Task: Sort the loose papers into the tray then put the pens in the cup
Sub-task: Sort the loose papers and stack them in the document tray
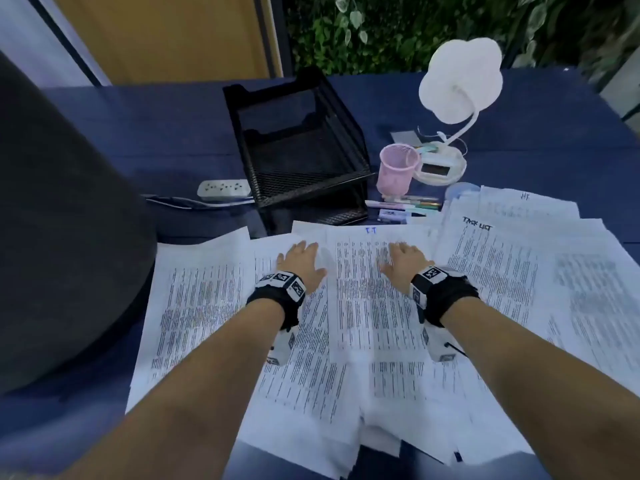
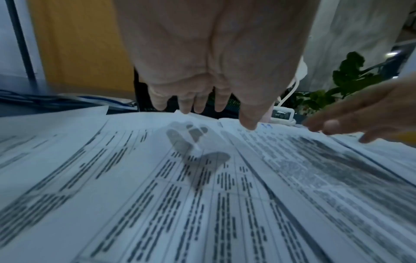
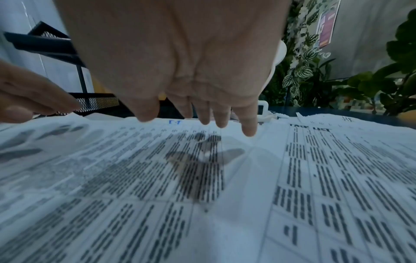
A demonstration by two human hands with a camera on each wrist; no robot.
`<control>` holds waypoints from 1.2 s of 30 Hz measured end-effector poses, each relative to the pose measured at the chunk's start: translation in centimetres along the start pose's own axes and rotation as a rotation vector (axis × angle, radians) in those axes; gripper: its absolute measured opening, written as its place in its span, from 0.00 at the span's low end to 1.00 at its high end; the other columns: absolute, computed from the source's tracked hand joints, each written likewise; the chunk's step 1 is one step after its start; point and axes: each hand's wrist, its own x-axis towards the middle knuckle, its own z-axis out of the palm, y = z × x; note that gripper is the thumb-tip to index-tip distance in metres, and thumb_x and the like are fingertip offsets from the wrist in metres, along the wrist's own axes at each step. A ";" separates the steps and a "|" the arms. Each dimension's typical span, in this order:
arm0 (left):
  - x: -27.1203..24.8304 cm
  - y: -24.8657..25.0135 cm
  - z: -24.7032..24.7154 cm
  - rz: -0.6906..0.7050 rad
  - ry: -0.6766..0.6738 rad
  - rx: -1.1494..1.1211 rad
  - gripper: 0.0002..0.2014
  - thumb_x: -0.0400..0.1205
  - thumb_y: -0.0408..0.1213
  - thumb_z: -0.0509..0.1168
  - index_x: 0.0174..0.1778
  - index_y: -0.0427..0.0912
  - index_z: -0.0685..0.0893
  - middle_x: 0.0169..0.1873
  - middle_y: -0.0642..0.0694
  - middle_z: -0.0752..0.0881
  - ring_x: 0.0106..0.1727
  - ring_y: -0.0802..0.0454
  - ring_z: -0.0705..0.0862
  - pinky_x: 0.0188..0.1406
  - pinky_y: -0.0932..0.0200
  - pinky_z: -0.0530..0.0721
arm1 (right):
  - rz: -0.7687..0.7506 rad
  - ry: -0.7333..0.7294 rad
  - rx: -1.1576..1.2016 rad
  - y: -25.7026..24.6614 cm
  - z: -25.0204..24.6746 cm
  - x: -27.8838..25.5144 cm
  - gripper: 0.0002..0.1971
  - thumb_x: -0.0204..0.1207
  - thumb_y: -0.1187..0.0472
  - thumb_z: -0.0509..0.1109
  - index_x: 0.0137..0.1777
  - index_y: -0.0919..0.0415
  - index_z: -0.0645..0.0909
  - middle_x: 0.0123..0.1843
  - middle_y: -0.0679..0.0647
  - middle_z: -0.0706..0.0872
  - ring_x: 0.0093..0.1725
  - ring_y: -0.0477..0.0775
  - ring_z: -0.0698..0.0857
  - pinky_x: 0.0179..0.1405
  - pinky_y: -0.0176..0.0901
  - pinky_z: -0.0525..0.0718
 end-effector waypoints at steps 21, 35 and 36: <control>1.0 -4.6 0.2 -0.169 0.087 -0.772 0.21 0.82 0.40 0.66 0.69 0.38 0.78 0.65 0.42 0.83 0.65 0.42 0.81 0.66 0.52 0.77 | 0.171 0.015 0.143 2.5 1.4 1.9 0.42 0.67 0.34 0.70 0.77 0.49 0.60 0.77 0.58 0.64 0.75 0.63 0.67 0.68 0.66 0.72; 1.7 -1.7 -2.2 -0.182 0.241 -1.048 0.27 0.84 0.48 0.61 0.74 0.34 0.70 0.68 0.44 0.78 0.70 0.45 0.76 0.72 0.54 0.71 | 0.359 0.072 0.676 4.2 -0.8 3.8 0.36 0.71 0.54 0.77 0.77 0.60 0.65 0.70 0.63 0.78 0.68 0.63 0.78 0.67 0.48 0.76; 1.7 -1.0 -2.1 -0.217 0.210 -1.010 0.28 0.86 0.50 0.58 0.76 0.35 0.67 0.68 0.45 0.76 0.71 0.45 0.75 0.69 0.57 0.69 | 0.342 0.059 0.646 4.2 -0.7 3.6 0.36 0.71 0.54 0.77 0.77 0.60 0.66 0.71 0.63 0.78 0.68 0.63 0.78 0.67 0.49 0.76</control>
